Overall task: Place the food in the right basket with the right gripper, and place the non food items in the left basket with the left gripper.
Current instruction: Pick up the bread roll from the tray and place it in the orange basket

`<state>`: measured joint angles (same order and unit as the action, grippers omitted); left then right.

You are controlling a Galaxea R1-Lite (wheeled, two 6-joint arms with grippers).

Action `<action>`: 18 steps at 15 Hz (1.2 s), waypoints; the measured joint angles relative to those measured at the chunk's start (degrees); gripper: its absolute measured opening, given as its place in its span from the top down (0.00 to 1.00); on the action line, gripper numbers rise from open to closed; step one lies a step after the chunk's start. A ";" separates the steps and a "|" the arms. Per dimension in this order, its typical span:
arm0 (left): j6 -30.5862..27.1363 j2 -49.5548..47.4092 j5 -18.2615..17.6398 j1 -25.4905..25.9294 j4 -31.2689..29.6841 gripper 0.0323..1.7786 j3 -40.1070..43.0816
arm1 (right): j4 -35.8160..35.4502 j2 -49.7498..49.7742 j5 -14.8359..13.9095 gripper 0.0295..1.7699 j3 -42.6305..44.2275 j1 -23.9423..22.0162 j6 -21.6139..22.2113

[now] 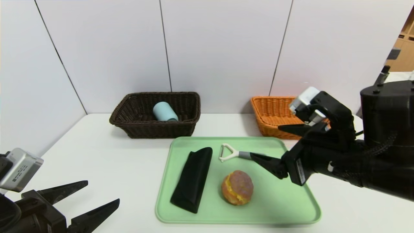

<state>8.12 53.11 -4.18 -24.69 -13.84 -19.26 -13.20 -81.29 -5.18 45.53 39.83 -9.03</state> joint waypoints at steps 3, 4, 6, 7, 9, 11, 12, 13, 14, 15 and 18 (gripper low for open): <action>-0.02 -0.37 -0.02 0.00 0.04 0.05 0.17 | 0.61 2.43 -0.05 0.04 -3.89 0.79 1.33; 0.00 -0.52 -0.04 0.00 0.04 0.05 0.27 | 0.65 2.77 -0.05 0.04 -4.83 1.23 2.12; -0.02 -0.77 -0.02 -0.01 0.06 0.05 0.48 | 0.63 2.99 0.00 0.04 -5.62 2.15 3.41; 0.00 -0.85 -0.02 -0.01 0.06 0.05 0.57 | 0.63 2.79 0.01 0.04 -5.73 2.86 3.61; -0.02 -0.96 -0.02 -0.01 0.06 0.05 0.57 | 0.61 1.90 0.00 0.04 -5.84 4.05 4.50; -0.05 -1.05 -0.02 -0.01 0.04 0.05 0.59 | 0.41 0.63 0.01 0.04 -5.84 4.79 5.46; -0.10 -1.07 -0.02 -0.01 0.04 0.05 0.59 | 0.11 -0.07 0.01 0.04 -5.84 5.18 5.73; -0.02 -1.08 -0.02 -0.01 0.06 0.05 0.59 | -0.02 -0.88 0.01 0.04 -5.81 5.42 5.95; -0.02 -1.08 -0.02 -0.01 0.04 0.05 0.61 | -0.30 -1.84 0.01 0.04 -5.55 5.57 6.12; -0.02 -1.08 -0.02 0.00 0.06 0.05 0.59 | -0.46 -2.73 0.01 0.04 -5.18 5.66 6.14; 0.00 -1.08 -0.04 0.00 0.04 0.05 0.48 | -0.71 -5.60 0.09 0.04 -3.50 5.95 6.40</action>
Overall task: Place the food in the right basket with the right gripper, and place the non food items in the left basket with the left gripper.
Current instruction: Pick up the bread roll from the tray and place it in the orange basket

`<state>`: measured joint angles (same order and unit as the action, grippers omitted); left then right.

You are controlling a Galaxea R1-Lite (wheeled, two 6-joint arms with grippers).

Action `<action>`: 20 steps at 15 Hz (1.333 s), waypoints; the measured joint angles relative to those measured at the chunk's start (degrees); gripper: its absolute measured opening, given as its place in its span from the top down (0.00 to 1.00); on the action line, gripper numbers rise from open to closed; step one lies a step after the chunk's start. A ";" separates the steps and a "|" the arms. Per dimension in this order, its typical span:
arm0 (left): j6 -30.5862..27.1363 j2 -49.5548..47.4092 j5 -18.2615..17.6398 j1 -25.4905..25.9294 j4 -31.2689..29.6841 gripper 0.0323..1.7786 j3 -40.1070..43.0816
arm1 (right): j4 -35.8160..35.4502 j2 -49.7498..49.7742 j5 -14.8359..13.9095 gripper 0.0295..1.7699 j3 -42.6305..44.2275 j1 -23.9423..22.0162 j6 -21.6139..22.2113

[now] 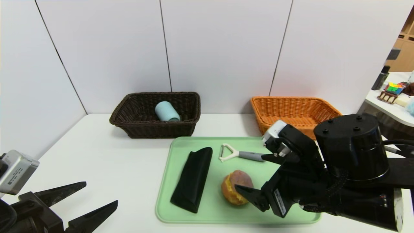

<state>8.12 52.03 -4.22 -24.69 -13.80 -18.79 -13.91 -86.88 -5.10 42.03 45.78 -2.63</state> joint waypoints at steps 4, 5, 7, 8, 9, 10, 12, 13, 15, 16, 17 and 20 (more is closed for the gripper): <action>0.04 -0.07 0.01 0.00 0.00 0.05 -0.01 | -1.11 -3.88 0.00 0.04 2.23 0.06 0.02; 0.06 -0.07 0.01 0.00 0.00 0.05 0.00 | -2.18 -4.99 0.02 0.04 2.39 0.11 0.05; 0.11 -0.10 0.01 0.00 0.00 0.05 0.05 | -5.18 -7.28 0.02 0.04 2.39 0.13 0.11; 0.06 -0.10 0.01 0.00 0.00 0.05 0.07 | -5.94 -8.33 0.02 0.04 2.28 0.17 0.22; 0.01 -0.10 0.01 0.00 0.00 0.05 0.05 | -6.16 -9.20 0.00 0.04 2.26 0.24 0.55; 0.00 -0.10 0.00 0.00 0.00 0.05 -0.04 | -6.27 -10.06 0.02 0.04 2.26 0.34 1.12; -0.02 -0.10 0.04 0.00 0.00 0.05 -0.21 | -6.45 -11.54 -0.02 0.04 1.87 0.39 1.58; -0.02 -0.10 0.04 0.00 0.00 0.05 -0.21 | -6.68 -12.02 -0.02 0.04 1.49 0.41 1.65; -0.02 -0.13 0.04 0.00 0.00 0.05 -0.17 | -7.84 -12.81 -0.05 0.04 0.39 0.44 1.60; -0.05 -0.13 0.04 0.00 0.02 0.05 -0.15 | -8.74 -13.17 -0.05 0.04 -0.15 0.44 1.58; -0.10 -0.13 0.01 0.00 0.02 0.05 -0.15 | -9.79 -13.45 -0.07 0.04 -0.67 0.44 1.54; -0.10 -0.22 0.04 0.00 0.00 0.05 -0.17 | -10.56 -13.89 -0.07 0.04 -1.40 0.67 1.51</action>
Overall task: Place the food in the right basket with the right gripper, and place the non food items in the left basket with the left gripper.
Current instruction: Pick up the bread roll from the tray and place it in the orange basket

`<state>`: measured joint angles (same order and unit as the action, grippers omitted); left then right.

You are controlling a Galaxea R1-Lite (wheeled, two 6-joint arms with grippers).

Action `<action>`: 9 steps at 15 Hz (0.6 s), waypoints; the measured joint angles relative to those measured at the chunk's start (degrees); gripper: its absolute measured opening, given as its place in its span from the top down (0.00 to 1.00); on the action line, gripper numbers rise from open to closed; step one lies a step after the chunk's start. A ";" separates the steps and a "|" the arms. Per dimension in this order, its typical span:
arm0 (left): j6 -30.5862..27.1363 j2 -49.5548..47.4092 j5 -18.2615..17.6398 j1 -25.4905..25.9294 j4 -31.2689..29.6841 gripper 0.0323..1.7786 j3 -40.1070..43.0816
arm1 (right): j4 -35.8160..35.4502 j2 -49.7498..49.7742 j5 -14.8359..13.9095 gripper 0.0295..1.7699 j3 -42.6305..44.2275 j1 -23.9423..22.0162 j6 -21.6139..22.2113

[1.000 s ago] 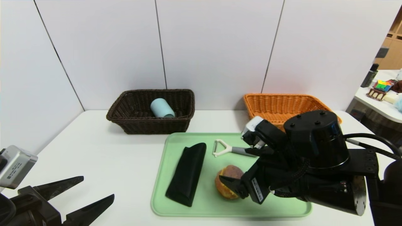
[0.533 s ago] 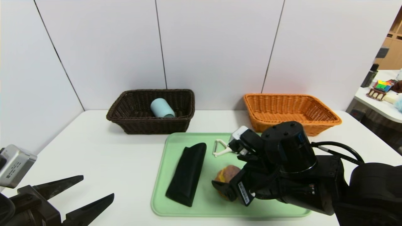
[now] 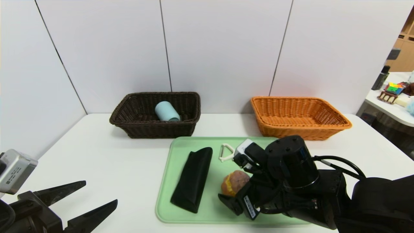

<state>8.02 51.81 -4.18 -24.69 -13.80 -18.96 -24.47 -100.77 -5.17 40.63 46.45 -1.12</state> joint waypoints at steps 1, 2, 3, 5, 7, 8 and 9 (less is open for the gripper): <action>0.00 -0.07 -0.02 -0.01 0.00 0.05 0.00 | 0.00 -0.06 0.00 0.04 -0.06 0.10 0.00; -0.04 -0.13 -0.02 -0.01 0.00 0.05 0.00 | 0.00 -0.13 0.00 0.04 -0.09 0.13 0.02; -0.04 -0.20 0.00 -0.01 0.00 0.05 0.02 | 0.00 -0.13 -0.01 0.04 -0.11 0.21 0.02; -0.01 -0.29 -0.02 -0.01 0.00 0.05 0.09 | 0.02 -0.20 -0.09 0.07 -0.12 0.49 -0.02; -0.01 -0.35 -0.02 -0.01 0.00 0.05 0.16 | 0.00 -0.28 -0.06 0.28 -0.12 0.68 -0.04; -0.06 -0.41 0.00 -0.01 0.00 0.05 0.16 | 0.00 -0.33 -0.09 0.36 -0.17 0.73 -0.06; -0.12 -0.51 -0.02 -0.01 0.00 0.05 0.13 | -0.01 -0.33 -0.06 0.43 -0.17 0.84 -0.09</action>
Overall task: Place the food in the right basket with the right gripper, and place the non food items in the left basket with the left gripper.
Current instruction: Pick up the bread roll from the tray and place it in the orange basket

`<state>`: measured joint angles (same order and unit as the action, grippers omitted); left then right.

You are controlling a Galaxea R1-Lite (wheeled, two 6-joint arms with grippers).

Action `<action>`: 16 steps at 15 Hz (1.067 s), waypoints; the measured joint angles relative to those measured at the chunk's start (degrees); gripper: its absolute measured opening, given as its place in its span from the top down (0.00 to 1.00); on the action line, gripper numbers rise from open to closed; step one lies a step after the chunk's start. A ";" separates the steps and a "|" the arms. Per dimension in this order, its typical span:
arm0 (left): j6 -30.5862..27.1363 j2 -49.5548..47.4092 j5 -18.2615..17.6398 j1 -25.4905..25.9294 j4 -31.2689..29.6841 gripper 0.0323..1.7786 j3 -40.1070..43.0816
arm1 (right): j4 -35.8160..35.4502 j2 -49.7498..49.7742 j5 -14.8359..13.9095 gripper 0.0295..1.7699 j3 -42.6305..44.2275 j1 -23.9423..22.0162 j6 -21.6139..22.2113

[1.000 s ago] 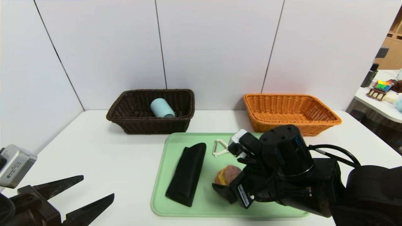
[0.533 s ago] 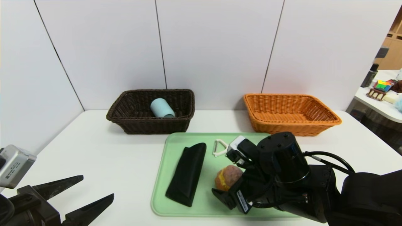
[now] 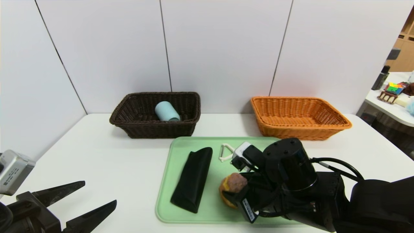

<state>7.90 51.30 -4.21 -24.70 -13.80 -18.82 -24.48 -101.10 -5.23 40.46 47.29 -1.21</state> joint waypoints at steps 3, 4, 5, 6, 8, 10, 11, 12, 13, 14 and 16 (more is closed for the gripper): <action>-0.05 -0.22 0.00 0.00 0.00 0.05 -0.06 | -0.05 0.13 -0.04 0.57 -0.35 0.15 0.00; -0.05 -0.30 -0.01 0.00 0.00 0.05 -0.06 | -0.10 0.18 -0.09 0.60 -0.48 0.17 0.02; -0.07 -0.39 -0.01 0.00 0.00 0.05 -0.06 | -0.10 0.20 -0.09 0.61 -0.55 0.17 0.02; -0.07 -0.43 0.00 0.00 0.00 0.05 -0.06 | -0.11 0.22 -0.09 0.61 -0.55 0.23 0.00; -0.07 -0.50 0.00 0.00 0.00 0.05 -0.13 | -0.02 0.51 -0.89 0.61 -0.48 0.34 -0.16; -0.07 -0.56 0.00 0.00 0.02 0.05 -0.20 | 0.17 1.62 -2.01 0.62 0.57 0.37 -0.57; -0.02 -0.56 0.00 0.00 0.00 0.05 -0.17 | 0.52 2.47 -2.21 0.62 1.46 0.37 -1.16; 0.00 -0.56 0.00 0.00 0.00 0.05 -0.17 | 0.72 3.52 -2.62 0.62 2.54 0.37 -2.27; 0.01 -0.59 0.00 0.00 0.00 0.05 -0.17 | 0.91 4.60 -3.28 0.62 3.61 0.30 -3.45; 0.01 -0.59 0.00 0.01 0.00 0.05 -0.17 | 1.11 5.62 -4.00 0.62 4.68 0.26 -4.52; 0.04 -0.59 0.00 0.01 0.00 0.05 -0.17 | 1.55 7.66 -4.94 0.62 6.61 0.20 -6.53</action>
<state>7.94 50.71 -4.21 -24.69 -13.80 -18.99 -22.93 -93.44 -10.17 47.07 47.48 -7.74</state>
